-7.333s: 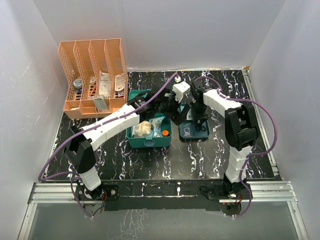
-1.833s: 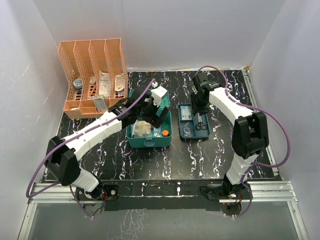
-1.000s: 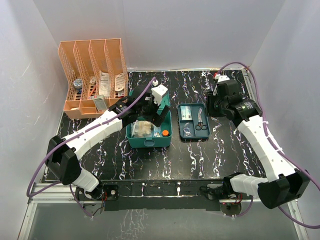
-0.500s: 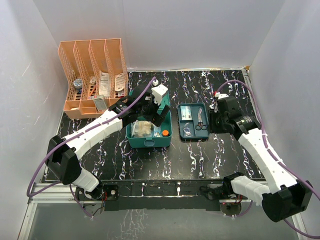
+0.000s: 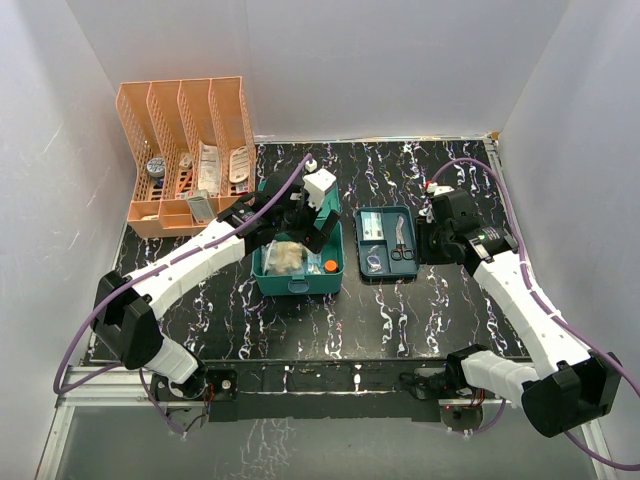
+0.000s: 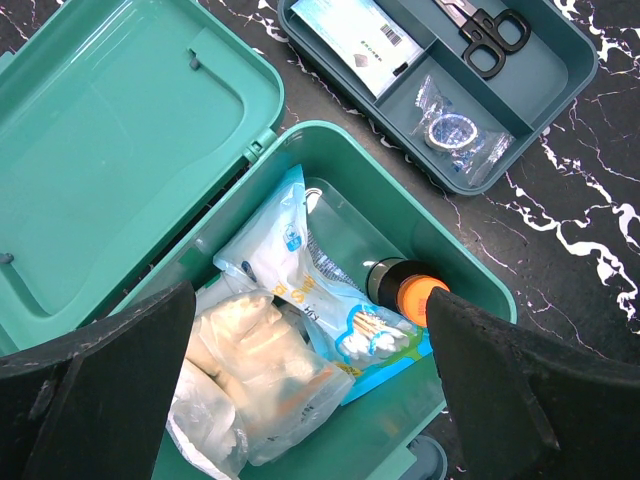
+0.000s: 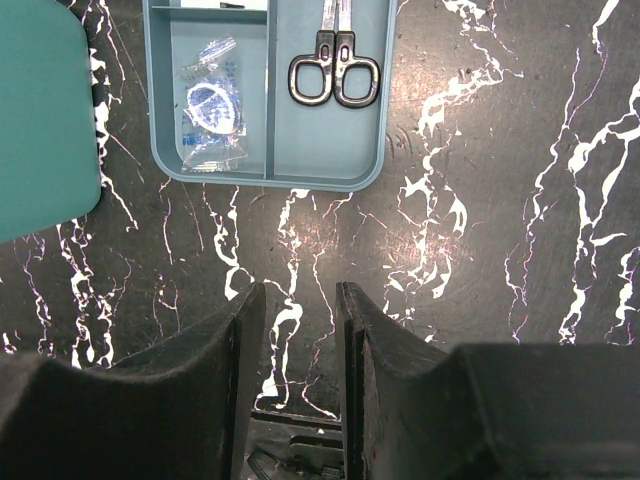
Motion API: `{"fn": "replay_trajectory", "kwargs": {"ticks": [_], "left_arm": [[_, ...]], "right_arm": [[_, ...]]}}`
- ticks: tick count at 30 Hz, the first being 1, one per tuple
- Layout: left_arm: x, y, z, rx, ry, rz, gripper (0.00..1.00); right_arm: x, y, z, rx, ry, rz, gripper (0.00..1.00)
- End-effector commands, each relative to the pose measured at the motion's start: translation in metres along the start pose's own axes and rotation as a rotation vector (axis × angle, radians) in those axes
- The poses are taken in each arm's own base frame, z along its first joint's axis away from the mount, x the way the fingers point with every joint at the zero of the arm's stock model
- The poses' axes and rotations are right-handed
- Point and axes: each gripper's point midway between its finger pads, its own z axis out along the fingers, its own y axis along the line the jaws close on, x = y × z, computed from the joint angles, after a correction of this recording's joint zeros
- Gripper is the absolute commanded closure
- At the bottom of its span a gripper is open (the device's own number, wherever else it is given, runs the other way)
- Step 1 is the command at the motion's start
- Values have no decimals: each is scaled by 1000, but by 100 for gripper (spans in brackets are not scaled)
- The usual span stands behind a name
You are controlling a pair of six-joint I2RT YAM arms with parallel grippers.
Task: Organize the medicine kit
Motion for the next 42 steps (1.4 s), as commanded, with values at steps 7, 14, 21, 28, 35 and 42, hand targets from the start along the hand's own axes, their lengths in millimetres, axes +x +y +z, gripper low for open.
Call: {"fn": "replay_trajectory", "kwargs": {"ticks": [7,14,21,28,35,42], "left_arm": [[-12,1,-7,7,-27,2,2],[-11,0,-8,11,-28,1,2],[-9,0,-5,8,-22,1,2],[-2,6,2,-23,-1,-4,1],[-2,6,5,-23,2,-14,1],[0,9,3,-38,-1,-7,11]], "right_arm": [[-13,1,-2,-6,-60,1,67],[-20,3,-4,-8,-71,1,67],[-19,2,-3,-7,-67,1,67],[-22,4,12,6,-12,-2,67],[-8,1,32,26,70,-6,67],[1,-1,35,31,90,-7,67]]}}
